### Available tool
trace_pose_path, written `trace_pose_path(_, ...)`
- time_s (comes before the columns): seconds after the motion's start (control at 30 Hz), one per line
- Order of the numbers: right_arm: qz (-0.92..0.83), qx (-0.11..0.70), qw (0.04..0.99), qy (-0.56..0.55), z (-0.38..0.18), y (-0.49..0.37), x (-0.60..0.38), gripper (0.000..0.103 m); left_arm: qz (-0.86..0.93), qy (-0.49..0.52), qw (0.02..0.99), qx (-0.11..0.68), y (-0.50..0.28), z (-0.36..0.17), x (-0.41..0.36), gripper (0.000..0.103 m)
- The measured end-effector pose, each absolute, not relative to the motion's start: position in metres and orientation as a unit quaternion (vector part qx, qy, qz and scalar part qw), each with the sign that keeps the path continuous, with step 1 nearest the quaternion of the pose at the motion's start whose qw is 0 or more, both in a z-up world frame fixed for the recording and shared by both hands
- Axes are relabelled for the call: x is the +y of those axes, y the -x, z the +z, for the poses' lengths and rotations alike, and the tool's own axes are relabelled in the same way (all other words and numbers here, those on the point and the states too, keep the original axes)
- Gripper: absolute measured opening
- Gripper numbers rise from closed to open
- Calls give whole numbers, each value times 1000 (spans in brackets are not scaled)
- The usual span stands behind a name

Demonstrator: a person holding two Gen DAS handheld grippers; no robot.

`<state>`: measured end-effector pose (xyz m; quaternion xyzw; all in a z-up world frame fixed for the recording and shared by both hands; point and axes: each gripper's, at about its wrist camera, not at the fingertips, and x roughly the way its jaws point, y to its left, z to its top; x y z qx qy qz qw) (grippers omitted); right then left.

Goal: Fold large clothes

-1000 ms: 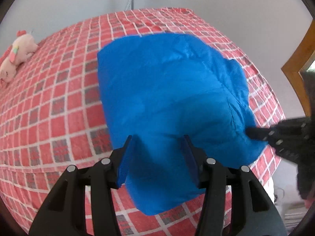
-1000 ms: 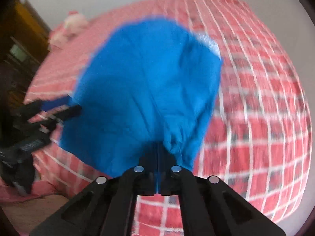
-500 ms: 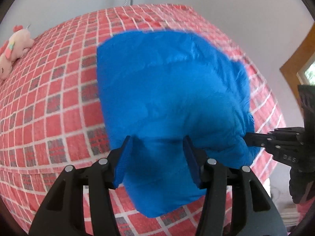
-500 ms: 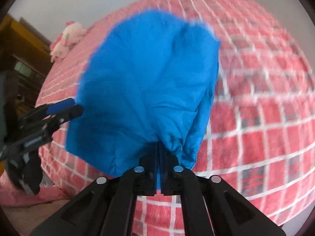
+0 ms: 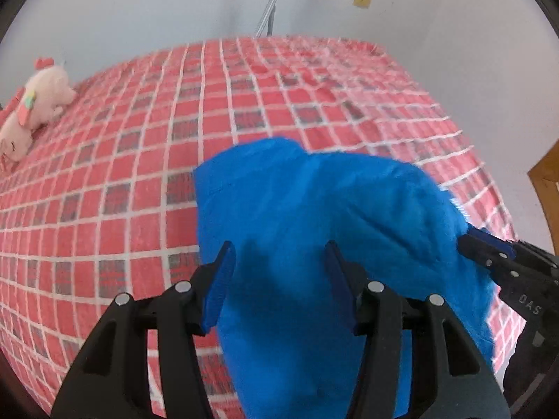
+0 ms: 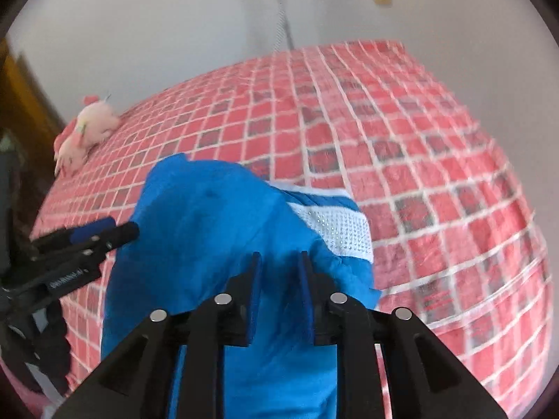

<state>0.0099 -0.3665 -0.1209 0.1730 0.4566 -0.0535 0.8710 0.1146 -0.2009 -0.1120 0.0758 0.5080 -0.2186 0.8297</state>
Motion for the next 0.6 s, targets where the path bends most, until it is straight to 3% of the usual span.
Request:
trace_pose_path(0.23,-59,479,850,-210,-162,-22,-381,20,-224,-56,809,540,-129,-140,-204,57)
trace_pose_path(0.47,-28,441,870,-216,-118,21,-368,32,-211,-55,836,503,-92,-100,-183,54)
trace_pose_path(0.6,-27,446,873,-193,-116,41,-354,32,-209,-69,842,493,-58,-98,-173,54)
